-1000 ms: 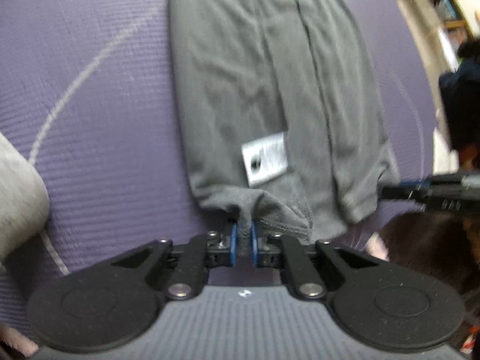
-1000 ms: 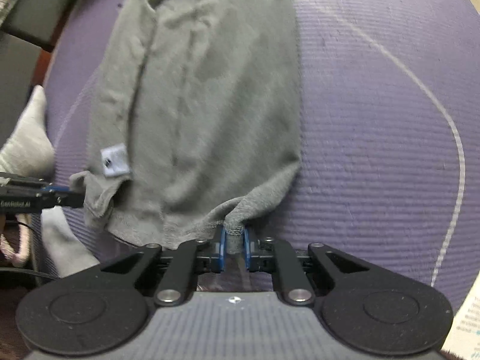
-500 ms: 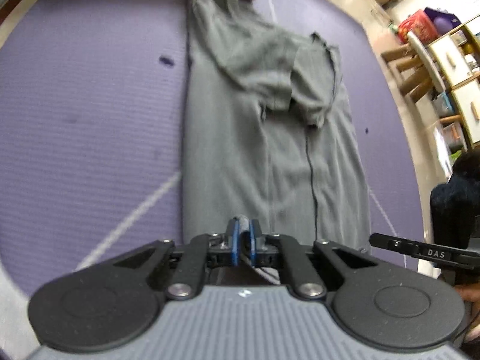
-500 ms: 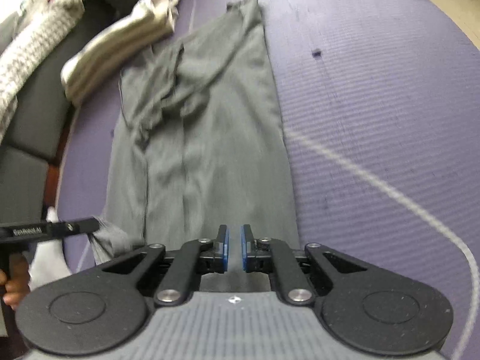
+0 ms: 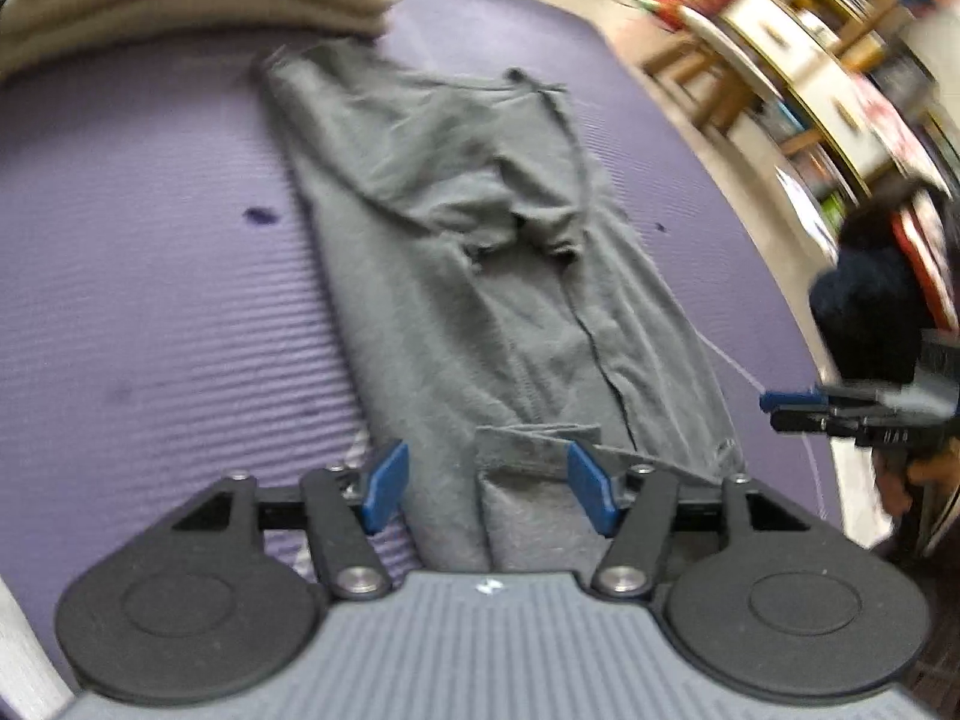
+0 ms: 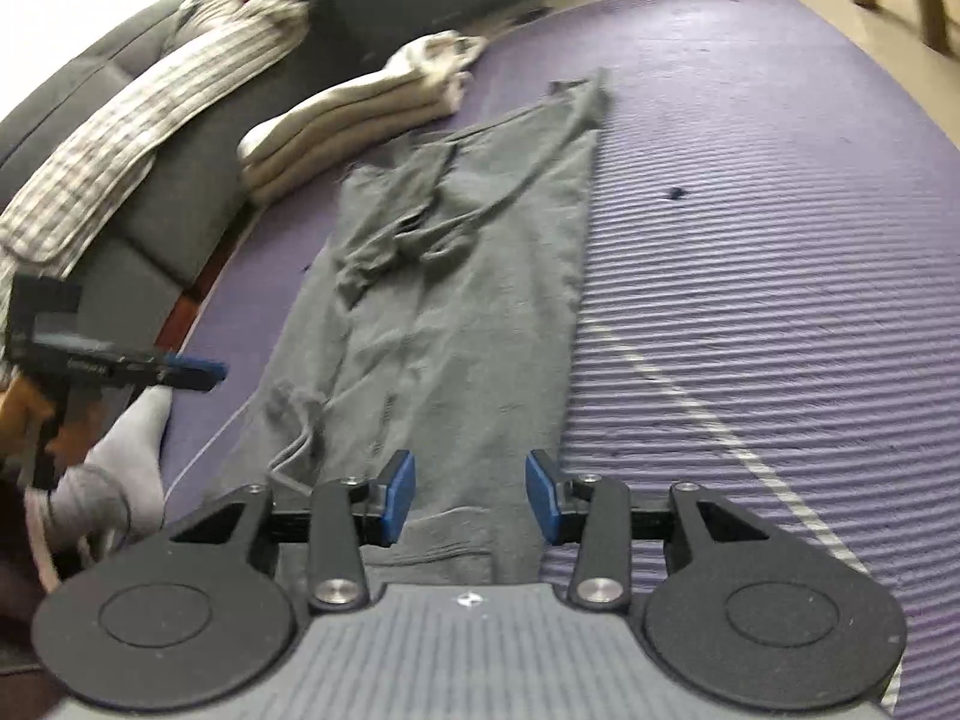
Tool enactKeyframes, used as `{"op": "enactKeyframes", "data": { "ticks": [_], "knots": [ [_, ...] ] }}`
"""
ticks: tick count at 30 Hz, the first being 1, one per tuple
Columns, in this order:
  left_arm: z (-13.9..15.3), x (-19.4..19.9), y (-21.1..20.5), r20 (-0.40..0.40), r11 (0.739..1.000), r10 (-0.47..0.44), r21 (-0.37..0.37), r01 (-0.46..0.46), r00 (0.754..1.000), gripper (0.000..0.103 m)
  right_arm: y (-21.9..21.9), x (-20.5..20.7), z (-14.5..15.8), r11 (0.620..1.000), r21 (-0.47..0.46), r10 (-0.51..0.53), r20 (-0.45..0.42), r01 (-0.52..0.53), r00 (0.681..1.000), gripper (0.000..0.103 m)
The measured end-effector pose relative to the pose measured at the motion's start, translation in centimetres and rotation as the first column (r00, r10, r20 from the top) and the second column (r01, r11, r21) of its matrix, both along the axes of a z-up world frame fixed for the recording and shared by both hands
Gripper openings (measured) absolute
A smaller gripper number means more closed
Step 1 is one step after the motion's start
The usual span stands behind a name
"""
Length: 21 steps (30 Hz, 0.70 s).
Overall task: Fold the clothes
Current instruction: 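Lift the hem with both grippers and fold it toward the collar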
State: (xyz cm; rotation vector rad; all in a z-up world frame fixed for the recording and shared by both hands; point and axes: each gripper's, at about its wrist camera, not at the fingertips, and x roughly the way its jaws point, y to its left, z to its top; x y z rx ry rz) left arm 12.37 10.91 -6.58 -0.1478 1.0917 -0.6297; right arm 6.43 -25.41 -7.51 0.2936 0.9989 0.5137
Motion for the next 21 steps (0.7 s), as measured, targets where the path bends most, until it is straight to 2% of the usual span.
{"op": "enactKeyframes", "data": {
  "ticks": [4,9,11,14,15,16,17,19,21],
  "knots": [
    [-1.0,-0.5,-2.7,0.022,0.992,-0.113,0.058,0.112,0.993,0.068,1.0,-0.5,0.1,0.997,-0.038,0.066,-0.009,-0.066,0.998,0.044],
    [-2.2,-1.1,-3.7,0.023,0.991,-0.116,0.069,0.114,0.993,0.067,2.4,-0.5,-1.0,0.983,-0.135,0.116,-0.054,-0.123,0.992,0.044],
    [-2.5,-1.2,-3.8,0.021,0.993,-0.105,0.058,0.104,0.994,0.061,2.9,-0.5,-1.4,0.977,-0.159,0.136,-0.055,-0.143,0.989,0.044],
    [-2.8,-1.4,-4.0,0.018,0.993,-0.108,0.048,0.107,0.994,0.057,3.5,-0.6,-1.8,0.969,-0.177,0.167,-0.043,-0.172,0.985,0.038],
    [-2.9,-1.4,-4.0,0.020,0.993,-0.107,0.047,0.106,0.994,0.053,3.8,-0.7,-1.9,0.966,-0.182,0.180,-0.039,-0.184,0.983,0.028],
    [-3.0,-1.4,-3.8,0.023,0.995,-0.096,0.042,0.095,0.995,0.041,4.0,-0.7,-2.0,0.962,-0.187,0.194,-0.034,-0.197,0.980,0.020],
    [-3.0,-1.5,-3.7,0.025,0.996,-0.085,0.038,0.084,0.996,0.023,4.3,-0.8,-2.0,0.958,-0.189,0.214,-0.026,-0.215,0.976,0.011],
    [-3.1,-1.5,-3.4,0.030,0.998,-0.063,0.030,0.063,0.998,0.000,4.2,-0.9,-1.8,0.964,-0.171,0.204,-0.008,-0.203,0.979,0.009],
    [-2.7,-1.6,-2.8,0.051,1.000,-0.021,0.023,0.020,0.998,0.000,3.3,-0.8,-0.8,0.980,-0.148,0.142,0.053,-0.133,0.989,0.008]
  ]
}}
